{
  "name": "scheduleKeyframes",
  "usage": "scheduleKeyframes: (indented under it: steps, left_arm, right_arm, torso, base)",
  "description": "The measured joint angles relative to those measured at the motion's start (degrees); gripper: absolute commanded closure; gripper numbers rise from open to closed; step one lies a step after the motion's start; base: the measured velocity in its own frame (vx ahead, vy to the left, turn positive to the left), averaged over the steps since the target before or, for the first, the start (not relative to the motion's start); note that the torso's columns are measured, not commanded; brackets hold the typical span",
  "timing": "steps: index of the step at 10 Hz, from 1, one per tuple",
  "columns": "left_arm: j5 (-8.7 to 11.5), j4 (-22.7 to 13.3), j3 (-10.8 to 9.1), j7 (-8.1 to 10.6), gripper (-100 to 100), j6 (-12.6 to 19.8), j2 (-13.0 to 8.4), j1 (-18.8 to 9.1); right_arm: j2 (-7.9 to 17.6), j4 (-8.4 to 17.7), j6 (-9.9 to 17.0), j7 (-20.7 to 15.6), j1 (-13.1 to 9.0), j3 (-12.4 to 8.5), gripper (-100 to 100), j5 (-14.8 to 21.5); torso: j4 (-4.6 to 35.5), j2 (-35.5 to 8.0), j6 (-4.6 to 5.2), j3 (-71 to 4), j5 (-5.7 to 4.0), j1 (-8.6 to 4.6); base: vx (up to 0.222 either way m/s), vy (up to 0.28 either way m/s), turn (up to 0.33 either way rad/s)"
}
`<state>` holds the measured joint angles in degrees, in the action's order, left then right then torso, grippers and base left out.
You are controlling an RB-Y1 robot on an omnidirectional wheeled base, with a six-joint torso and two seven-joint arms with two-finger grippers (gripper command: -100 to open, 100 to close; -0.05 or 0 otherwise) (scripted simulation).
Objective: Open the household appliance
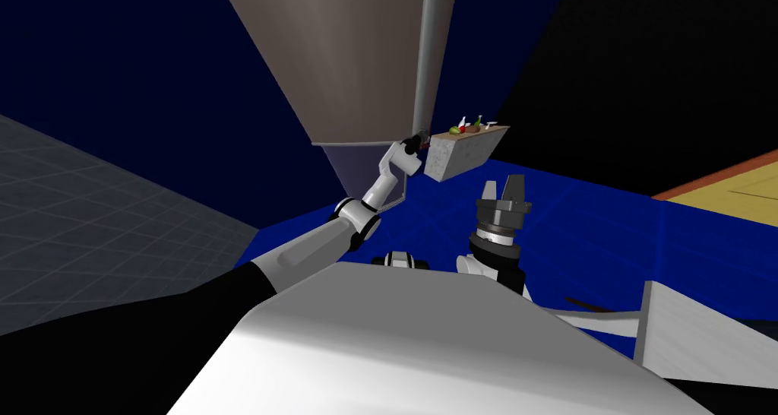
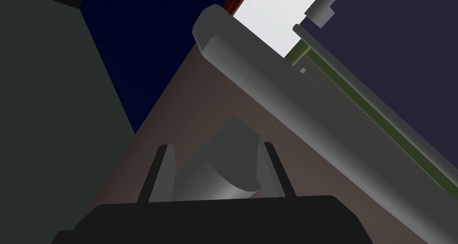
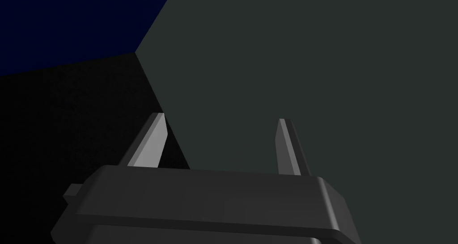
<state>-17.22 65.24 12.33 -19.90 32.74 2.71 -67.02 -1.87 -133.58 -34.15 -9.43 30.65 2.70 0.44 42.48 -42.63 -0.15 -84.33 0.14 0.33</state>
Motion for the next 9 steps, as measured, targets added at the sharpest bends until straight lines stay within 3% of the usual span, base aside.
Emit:
scheduleKeyframes:
  steps: [3, 9]
  left_arm:
    - [1.3, -0.3, 1.13, -0.02, 100, -0.2, 0.0, 0.1]
    - [4.8, -0.1, 4.21, 0.07, 100, -1.2, 0.2, -0.7]
  right_arm:
    - [0.0, 0.0, 0.0, 0.0, 0.0, 0.0, 0, 0.0]
    - [0.0, 0.0, 0.0, 0.0, 0.0, 0.0, 0, 0.0]
  torso:
    - [0.0, 0.2, 0.04, -0.1, -0.04, -0.09]
    - [0.1, 0.2, -0.29, -0.1, 0.19, 0.36]
  base:
    - [-0.091, 0.125, -0.081]
    - [-0.109, 0.203, -0.085]
